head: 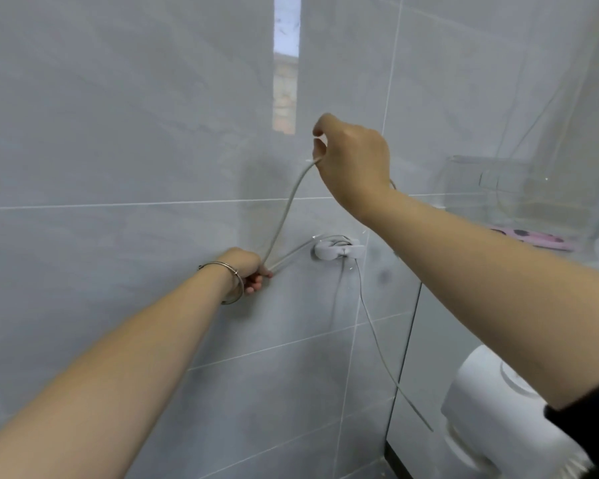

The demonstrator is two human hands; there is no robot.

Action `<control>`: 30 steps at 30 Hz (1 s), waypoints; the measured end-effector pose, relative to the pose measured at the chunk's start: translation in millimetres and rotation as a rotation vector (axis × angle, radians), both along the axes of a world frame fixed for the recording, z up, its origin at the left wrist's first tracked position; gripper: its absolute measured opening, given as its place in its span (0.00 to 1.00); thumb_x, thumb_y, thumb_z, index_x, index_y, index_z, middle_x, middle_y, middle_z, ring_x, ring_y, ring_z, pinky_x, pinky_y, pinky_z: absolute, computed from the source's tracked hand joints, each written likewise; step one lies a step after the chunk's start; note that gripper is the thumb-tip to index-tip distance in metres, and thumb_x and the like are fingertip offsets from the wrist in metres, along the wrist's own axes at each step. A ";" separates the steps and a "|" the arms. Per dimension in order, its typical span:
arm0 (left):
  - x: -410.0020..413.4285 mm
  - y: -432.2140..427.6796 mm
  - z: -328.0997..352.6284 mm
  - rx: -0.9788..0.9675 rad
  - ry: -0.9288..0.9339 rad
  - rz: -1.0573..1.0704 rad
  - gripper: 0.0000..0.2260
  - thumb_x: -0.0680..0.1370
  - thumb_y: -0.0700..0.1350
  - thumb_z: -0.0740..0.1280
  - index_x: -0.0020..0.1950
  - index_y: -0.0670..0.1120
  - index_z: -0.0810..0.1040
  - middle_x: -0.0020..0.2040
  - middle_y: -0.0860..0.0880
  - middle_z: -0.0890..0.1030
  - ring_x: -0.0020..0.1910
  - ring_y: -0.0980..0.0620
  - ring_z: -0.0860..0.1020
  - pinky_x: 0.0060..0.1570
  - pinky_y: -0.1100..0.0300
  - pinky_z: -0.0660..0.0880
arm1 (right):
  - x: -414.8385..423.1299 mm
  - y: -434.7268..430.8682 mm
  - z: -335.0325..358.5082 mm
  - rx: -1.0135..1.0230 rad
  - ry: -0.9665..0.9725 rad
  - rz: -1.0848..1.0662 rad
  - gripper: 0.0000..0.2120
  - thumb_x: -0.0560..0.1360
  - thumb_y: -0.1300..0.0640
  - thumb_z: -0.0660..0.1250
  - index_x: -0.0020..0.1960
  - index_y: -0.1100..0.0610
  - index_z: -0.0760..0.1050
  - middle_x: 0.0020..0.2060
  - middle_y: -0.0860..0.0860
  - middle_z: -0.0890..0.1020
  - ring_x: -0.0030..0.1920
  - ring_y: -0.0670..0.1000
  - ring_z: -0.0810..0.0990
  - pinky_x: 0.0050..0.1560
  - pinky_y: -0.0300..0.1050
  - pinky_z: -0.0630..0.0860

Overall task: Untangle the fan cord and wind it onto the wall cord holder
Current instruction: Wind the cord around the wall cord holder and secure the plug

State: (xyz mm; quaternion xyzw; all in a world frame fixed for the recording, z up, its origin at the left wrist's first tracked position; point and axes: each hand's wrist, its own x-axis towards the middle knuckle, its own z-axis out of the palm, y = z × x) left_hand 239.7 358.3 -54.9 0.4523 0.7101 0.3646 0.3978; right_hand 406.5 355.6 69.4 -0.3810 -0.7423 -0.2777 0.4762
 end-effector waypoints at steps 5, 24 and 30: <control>-2.8 -1.4 -2.8 -0.013 0.010 0.012 0.10 0.78 0.37 0.61 0.37 0.42 0.75 0.15 0.51 0.69 0.13 0.57 0.69 0.17 0.72 0.64 | -12.7 -6.7 6.2 -0.271 0.272 0.193 0.08 0.74 0.60 0.61 0.48 0.57 0.79 0.34 0.48 0.75 0.38 0.52 0.74 0.36 0.43 0.70; 9.8 -0.7 -19.1 0.260 0.872 0.070 0.10 0.69 0.37 0.62 0.45 0.41 0.82 0.46 0.42 0.83 0.47 0.40 0.80 0.45 0.57 0.77 | 70.8 62.0 -101.4 -0.914 -0.060 -0.053 0.22 0.73 0.65 0.61 0.67 0.59 0.69 0.62 0.58 0.72 0.61 0.58 0.73 0.57 0.45 0.69; 22.0 -6.6 -21.2 0.241 1.255 -0.027 0.11 0.74 0.38 0.60 0.54 0.41 0.78 0.55 0.42 0.80 0.55 0.41 0.78 0.50 0.54 0.75 | 57.2 58.3 -112.5 -0.844 -0.189 0.016 0.29 0.72 0.65 0.60 0.72 0.57 0.63 0.66 0.57 0.69 0.67 0.58 0.65 0.66 0.48 0.65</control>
